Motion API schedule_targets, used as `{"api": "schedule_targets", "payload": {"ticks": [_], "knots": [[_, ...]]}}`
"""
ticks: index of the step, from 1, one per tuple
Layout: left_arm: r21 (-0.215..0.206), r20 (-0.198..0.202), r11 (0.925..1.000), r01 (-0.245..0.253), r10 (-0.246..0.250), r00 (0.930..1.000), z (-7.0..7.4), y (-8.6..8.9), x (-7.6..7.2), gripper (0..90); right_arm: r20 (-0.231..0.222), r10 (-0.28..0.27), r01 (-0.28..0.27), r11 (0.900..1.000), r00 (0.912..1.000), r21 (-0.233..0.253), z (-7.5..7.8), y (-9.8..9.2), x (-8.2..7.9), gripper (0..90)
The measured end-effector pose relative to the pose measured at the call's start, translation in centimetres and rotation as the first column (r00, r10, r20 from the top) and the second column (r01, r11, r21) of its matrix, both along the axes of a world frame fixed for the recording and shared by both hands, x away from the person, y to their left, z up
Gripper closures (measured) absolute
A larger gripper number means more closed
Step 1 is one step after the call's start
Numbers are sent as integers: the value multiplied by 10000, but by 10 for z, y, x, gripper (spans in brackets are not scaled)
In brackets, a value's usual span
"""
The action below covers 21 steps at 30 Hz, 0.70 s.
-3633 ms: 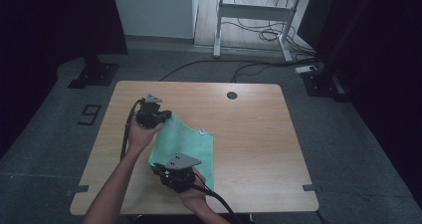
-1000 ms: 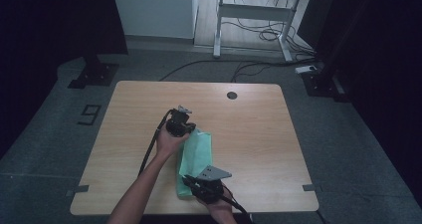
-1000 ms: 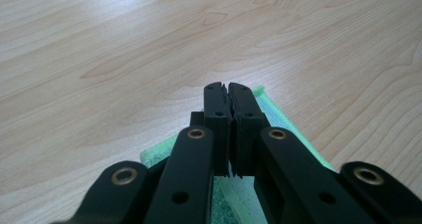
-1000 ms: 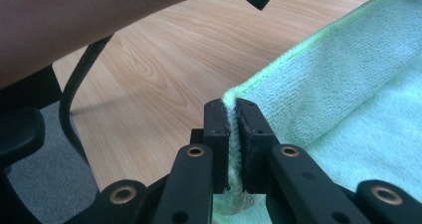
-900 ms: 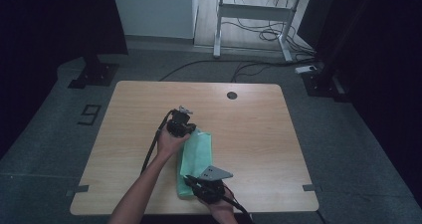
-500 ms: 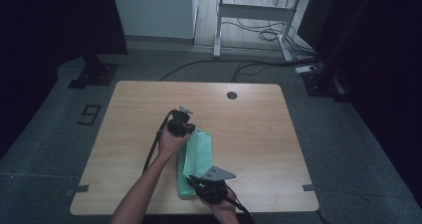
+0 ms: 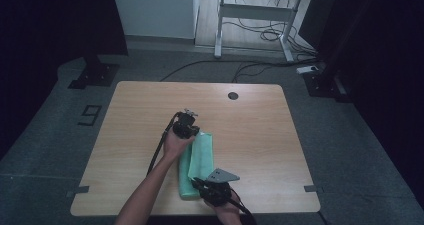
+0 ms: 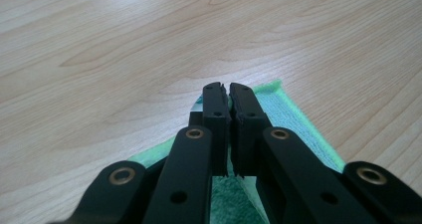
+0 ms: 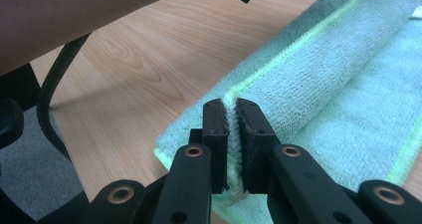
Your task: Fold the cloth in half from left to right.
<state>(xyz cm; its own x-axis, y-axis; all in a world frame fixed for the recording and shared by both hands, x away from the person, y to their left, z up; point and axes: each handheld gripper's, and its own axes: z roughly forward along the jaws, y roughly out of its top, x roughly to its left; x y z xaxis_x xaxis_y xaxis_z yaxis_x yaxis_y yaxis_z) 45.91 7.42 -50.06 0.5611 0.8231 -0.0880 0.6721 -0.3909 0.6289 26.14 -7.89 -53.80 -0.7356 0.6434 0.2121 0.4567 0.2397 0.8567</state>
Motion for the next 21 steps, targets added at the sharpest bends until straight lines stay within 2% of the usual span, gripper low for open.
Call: {"api": "schedule_targets", "payload": {"ticks": [17, 21], "knots": [[267, -130, 9994, 203, -200, 9997, -9, -6, 1, 866, -93, -85, 83, 9996, 9999, -277, -5, -7, -1, 819], [225, -79, 9994, 278, -276, 9996, -9, -8, 0, 865, -121, -61, 56, 9992, 9999, -384, -6, -10, -1, 811]]}}
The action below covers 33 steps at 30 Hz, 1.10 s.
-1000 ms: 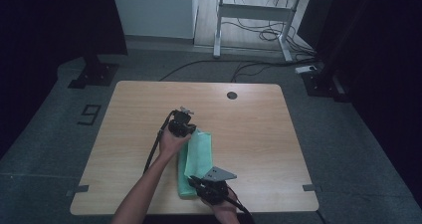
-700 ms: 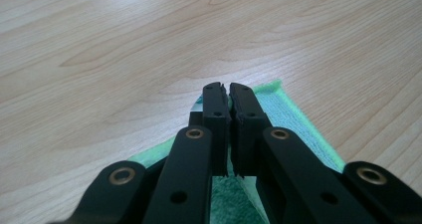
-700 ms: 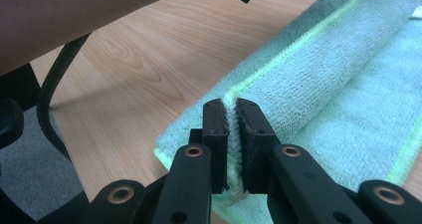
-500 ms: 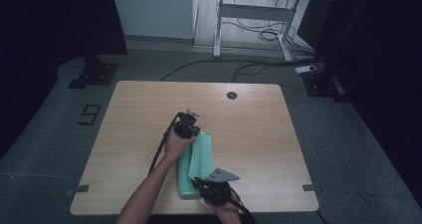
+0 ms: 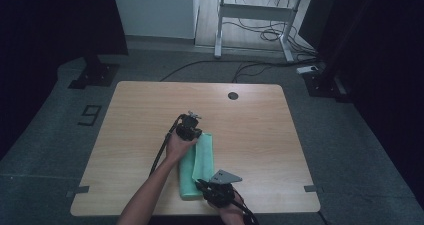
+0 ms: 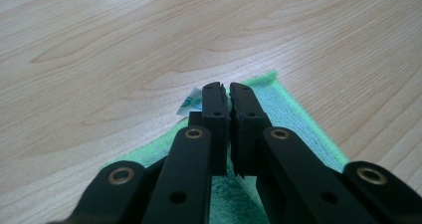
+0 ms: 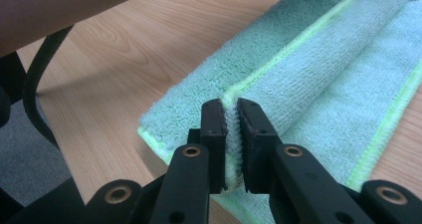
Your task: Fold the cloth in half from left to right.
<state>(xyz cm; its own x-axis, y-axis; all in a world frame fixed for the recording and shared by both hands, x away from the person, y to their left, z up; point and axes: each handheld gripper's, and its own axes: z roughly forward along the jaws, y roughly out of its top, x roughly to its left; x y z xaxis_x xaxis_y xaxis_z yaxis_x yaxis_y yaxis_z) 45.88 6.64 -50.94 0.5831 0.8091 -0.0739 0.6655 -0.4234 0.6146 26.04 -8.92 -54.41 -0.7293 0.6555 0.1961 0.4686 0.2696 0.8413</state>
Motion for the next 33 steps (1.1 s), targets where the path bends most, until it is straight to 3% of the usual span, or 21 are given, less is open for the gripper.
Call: {"api": "schedule_targets", "payload": {"ticks": [21, 33], "knots": [[-183, 12, 9997, 143, -143, 9999, -1, -11, 1, 844, -154, -213, 212, 9997, 9997, -99, -1, -13, 0, 752], [-316, 389, 9992, 237, -224, 9990, 3, -15, -1, 712, -279, -515, 506, 9982, 9983, -317, -4, -25, -5, 663]]}}
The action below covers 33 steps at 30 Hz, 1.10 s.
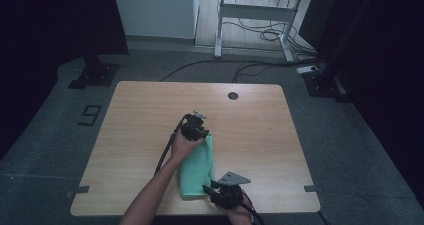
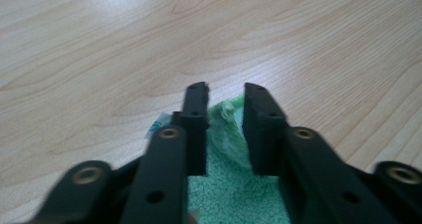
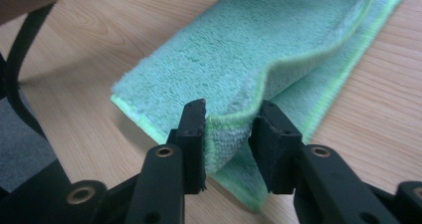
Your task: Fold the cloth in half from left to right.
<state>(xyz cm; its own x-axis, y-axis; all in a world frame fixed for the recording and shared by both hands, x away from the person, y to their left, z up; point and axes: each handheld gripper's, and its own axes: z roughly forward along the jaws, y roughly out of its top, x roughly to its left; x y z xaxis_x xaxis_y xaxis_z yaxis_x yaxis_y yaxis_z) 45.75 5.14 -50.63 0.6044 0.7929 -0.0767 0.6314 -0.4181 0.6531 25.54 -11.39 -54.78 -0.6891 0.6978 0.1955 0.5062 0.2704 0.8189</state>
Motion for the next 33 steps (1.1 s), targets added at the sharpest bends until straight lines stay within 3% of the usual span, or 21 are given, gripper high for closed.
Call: {"api": "schedule_targets", "payload": {"ticks": [9, 20, 24, 28, 33], "knots": [[-155, 130, 9997, -169, 171, 9998, 5, 2, -1, 639, -140, -46, 48, 9998, 9999, 192, 2, -11, -3, 663], [-266, 469, 9996, 4, 8, 9989, 17, 10, -9, 524, -273, -377, 374, 9992, 9989, -130, 0, -20, -6, 557], [-101, 716, 9999, 44, -36, 9974, 22, 17, -16, 520, -2, -493, 493, 9988, 9988, 8, 7, -23, -7, 531], [-66, 689, 10000, -41, 46, 9976, 22, 32, -21, 545, 250, -261, 259, 9996, 9993, 85, 14, -18, -4, 531], [-21, 492, 9997, -234, 235, 9985, 17, 51, -23, 583, 418, 481, -482, 9988, 9980, 9, 18, 3, -1, 532]]}}
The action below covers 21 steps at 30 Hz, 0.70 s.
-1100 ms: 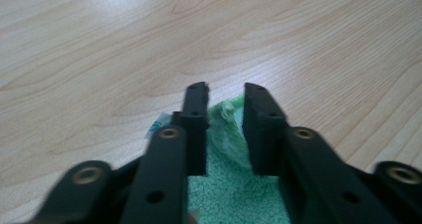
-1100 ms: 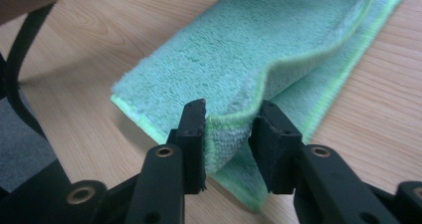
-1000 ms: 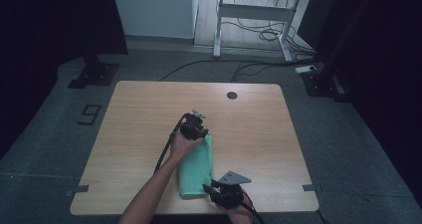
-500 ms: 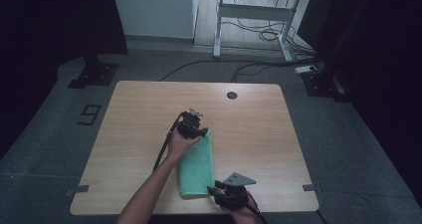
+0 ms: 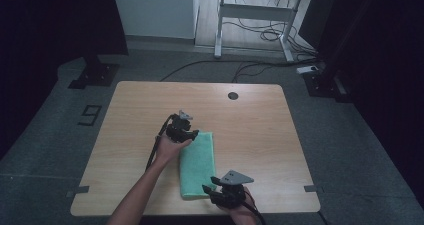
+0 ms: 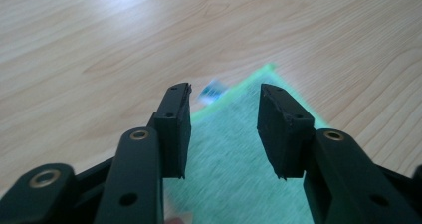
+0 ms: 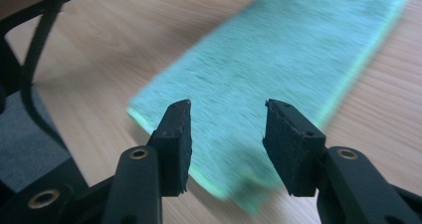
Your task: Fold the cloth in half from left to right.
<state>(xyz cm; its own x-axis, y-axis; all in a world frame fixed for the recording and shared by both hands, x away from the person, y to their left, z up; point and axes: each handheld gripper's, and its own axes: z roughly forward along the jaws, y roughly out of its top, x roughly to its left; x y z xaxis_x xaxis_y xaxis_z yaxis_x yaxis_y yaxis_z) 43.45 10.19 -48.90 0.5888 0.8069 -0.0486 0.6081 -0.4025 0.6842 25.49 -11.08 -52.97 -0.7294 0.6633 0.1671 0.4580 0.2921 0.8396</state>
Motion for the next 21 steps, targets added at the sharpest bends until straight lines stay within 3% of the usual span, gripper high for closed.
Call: {"api": "schedule_targets", "payload": {"ticks": [3, 7, 15, 21], "knots": [[76, -86, 10000, -28, 29, 10000, -4, 6, -1, 587, -90, 393, -394, 9991, 9992, -125, -2, 15, 7, 532], [601, -200, 9981, 160, -148, 9997, -12, 10, -2, 602, -334, 822, -833, 9960, 9961, -308, -7, 35, 14, 529], [712, -554, 9974, -97, 136, 9984, -29, 23, 1, 628, -643, 1291, -1335, 9887, 9895, -689, -17, 65, 19, 528], [657, -709, 9976, -239, 286, 9971, -40, 28, 4, 629, -635, 1346, -1395, 9869, 9889, -808, -20, 72, 21, 519]]}}
